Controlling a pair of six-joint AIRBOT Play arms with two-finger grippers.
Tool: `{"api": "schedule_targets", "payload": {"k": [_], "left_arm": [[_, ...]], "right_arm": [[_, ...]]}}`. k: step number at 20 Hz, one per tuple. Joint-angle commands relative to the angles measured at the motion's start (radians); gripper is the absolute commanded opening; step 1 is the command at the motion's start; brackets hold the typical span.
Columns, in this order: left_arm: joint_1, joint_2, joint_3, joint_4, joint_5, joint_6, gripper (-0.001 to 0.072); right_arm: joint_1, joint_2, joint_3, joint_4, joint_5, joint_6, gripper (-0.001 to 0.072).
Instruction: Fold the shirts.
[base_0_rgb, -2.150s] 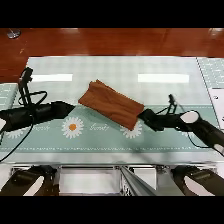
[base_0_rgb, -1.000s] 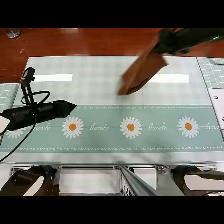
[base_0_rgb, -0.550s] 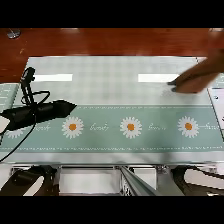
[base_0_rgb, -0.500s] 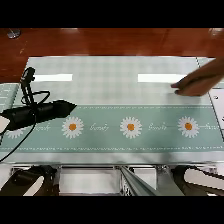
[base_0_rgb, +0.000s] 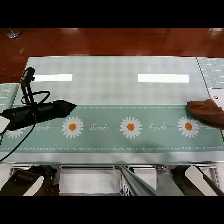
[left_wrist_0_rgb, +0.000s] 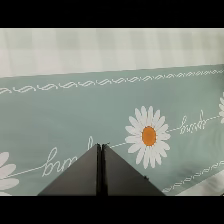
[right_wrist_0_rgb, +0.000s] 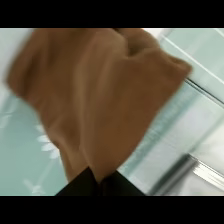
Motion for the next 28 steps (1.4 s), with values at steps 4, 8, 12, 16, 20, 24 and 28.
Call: {"api": "schedule_targets", "payload": {"k": [4,8,12,16,20,24,28], "left_arm": [[0.001,-0.004,0.003,0.000,0.013,0.000,0.0027],[0.052,-0.137,0.200,0.000,0.008,0.030,0.0026],[0.023,-0.438,0.657,0.013,-0.129,0.096,0.0025],[-0.051,-0.586,0.740,0.442,-0.245,-0.088,0.0026],[-0.012,-0.626,0.546,0.534,-0.188,-0.207,0.0028],[-0.008,-0.635,0.539,0.534,-0.201,-0.203,0.0028],[-0.008,-0.636,0.539,0.534,-0.192,-0.203,0.0028]], "right_arm": [[-0.154,0.218,-0.453,-0.133,-0.213,0.051,0.0630],[-0.069,0.145,-0.272,0.505,-0.464,-0.212,0.0131],[0.498,-0.024,-0.015,0.742,-0.645,-0.471,0.0025],[0.951,-0.261,0.064,-0.068,-0.520,-0.057,0.0025],[0.962,-0.457,0.064,-0.156,-0.354,-0.010,0.0025],[0.963,-0.477,0.064,-0.136,-0.336,-0.007,0.0025],[0.963,-0.476,0.064,-0.137,-0.339,-0.007,0.0026]]}}
